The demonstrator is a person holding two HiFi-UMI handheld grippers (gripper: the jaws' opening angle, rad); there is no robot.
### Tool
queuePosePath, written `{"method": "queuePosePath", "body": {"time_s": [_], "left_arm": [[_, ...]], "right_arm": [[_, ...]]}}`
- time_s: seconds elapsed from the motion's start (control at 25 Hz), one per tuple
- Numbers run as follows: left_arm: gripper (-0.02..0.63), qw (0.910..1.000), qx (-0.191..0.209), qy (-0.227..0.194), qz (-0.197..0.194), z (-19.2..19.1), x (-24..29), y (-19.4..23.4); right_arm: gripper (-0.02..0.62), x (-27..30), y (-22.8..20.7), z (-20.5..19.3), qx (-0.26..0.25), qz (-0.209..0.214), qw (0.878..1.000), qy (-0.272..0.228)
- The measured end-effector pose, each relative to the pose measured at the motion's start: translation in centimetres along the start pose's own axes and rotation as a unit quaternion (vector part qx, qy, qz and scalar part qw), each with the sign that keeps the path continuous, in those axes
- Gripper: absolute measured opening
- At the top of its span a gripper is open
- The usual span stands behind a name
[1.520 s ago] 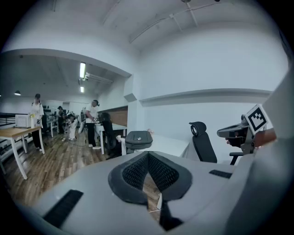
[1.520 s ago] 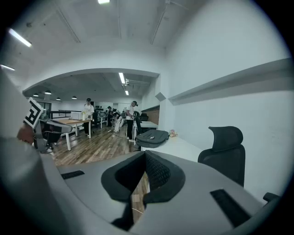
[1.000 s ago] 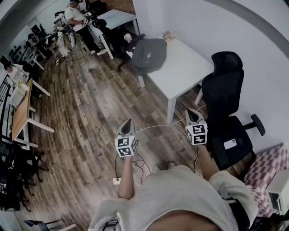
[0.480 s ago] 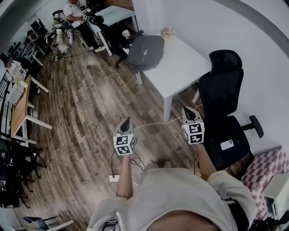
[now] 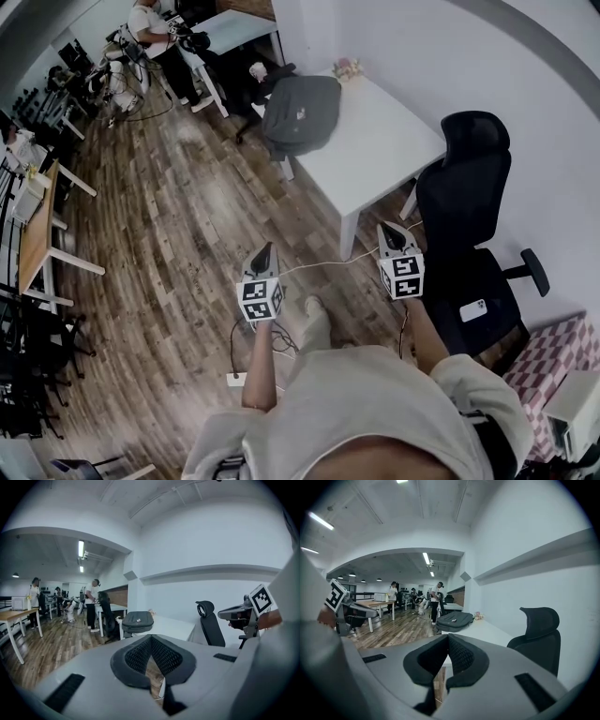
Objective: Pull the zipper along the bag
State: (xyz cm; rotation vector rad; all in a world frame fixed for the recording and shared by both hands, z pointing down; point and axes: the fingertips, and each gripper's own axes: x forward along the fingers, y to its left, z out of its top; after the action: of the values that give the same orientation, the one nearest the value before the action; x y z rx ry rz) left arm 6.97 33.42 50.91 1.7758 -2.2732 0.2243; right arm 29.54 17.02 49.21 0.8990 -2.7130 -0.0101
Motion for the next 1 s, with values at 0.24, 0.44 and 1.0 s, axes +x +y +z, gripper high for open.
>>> {"method": "queuePosePath", "body": {"time_s": [0.24,0.44,1.0], "left_arm": [[0.026,0.9998,-0.002,-0.007,-0.018,2.1,6.1,2.7],[0.026,0.9995,0.002,-0.008,-0.032,4.1,10.8,5.5],[0.026,0.9971,0.016,-0.013,-0.073,7.9,21.7,13.0]], "right_arm": [[0.012,5.5,-1.4,1.6,-0.002,-0.014,1.000,0.002],[0.012,10.5,-2.0,3.7,-0.003,-0.025,1.000,0.001],[0.014,21.8,-3.4,8.1,0.000,-0.067,0.998,-0.008]]}}
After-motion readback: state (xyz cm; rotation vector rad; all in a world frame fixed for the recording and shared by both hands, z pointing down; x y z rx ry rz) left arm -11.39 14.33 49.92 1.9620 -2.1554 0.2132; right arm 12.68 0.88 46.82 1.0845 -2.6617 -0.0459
